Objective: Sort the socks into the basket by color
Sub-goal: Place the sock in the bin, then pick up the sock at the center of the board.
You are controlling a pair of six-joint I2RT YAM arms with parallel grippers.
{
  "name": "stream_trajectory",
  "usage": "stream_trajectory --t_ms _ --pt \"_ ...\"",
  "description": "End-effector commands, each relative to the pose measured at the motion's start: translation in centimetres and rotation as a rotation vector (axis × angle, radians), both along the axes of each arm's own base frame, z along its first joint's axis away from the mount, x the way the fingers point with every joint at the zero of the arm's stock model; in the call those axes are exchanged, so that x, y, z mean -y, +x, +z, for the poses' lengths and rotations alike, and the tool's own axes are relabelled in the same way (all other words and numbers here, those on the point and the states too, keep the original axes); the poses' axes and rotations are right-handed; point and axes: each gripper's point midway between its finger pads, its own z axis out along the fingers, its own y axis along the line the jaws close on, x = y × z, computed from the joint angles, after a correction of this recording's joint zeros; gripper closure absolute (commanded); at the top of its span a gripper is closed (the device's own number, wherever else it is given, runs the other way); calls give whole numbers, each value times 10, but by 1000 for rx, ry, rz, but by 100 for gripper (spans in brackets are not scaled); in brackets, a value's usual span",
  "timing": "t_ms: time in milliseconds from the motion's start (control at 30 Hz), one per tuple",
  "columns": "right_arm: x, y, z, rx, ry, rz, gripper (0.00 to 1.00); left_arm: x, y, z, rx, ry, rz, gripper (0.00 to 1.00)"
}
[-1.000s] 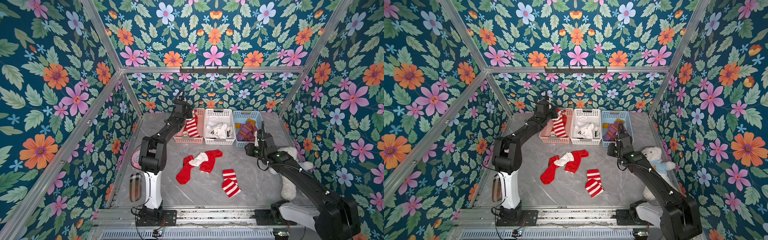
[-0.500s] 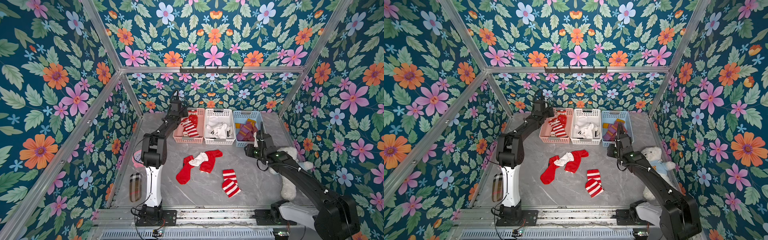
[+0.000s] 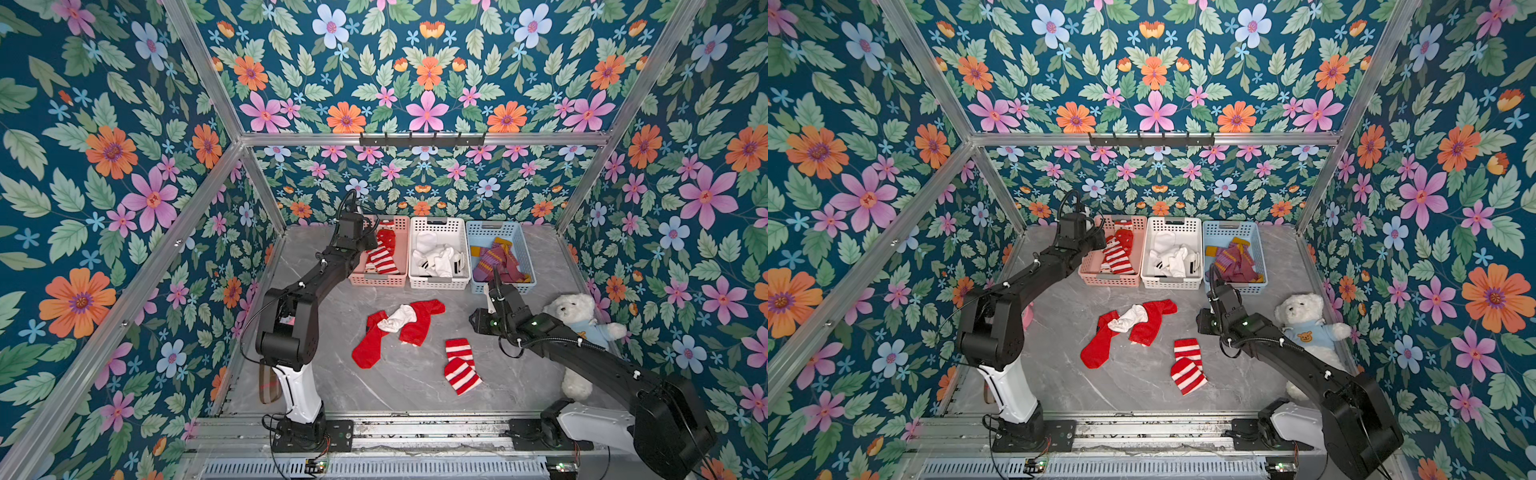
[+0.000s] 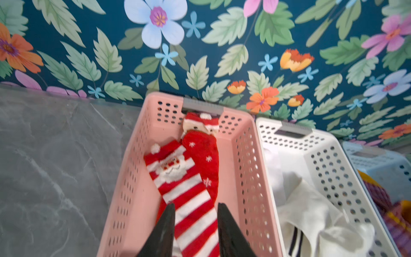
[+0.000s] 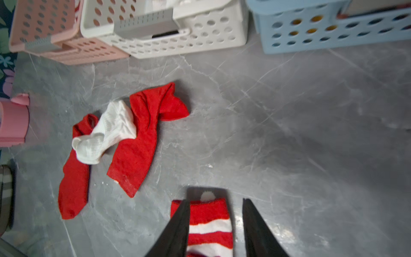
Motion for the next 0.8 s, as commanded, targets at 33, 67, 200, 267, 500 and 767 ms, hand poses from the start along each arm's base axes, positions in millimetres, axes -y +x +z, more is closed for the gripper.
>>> stream_trajectory --t_ms 33,67,200,267,500,767 --pt "-15 -3 -9 -6 5 0 58 2 -23 -1 -10 -16 16 65" --pt "-19 -6 -13 -15 -3 15 57 5 -30 -3 -16 -20 10 65" --pt "-35 -13 -23 -27 -36 59 55 16 -51 -8 -37 -13 -17 65" --pt "-40 -16 -28 -38 -56 70 55 20 -59 -12 -50 -5 -28 65" --pt "-50 -25 -48 -65 -184 78 55 18 -79 -26 -87 6 -25 65" --pt "-48 -26 -60 -83 -279 59 58 16 -86 -30 -101 9 -24 65"
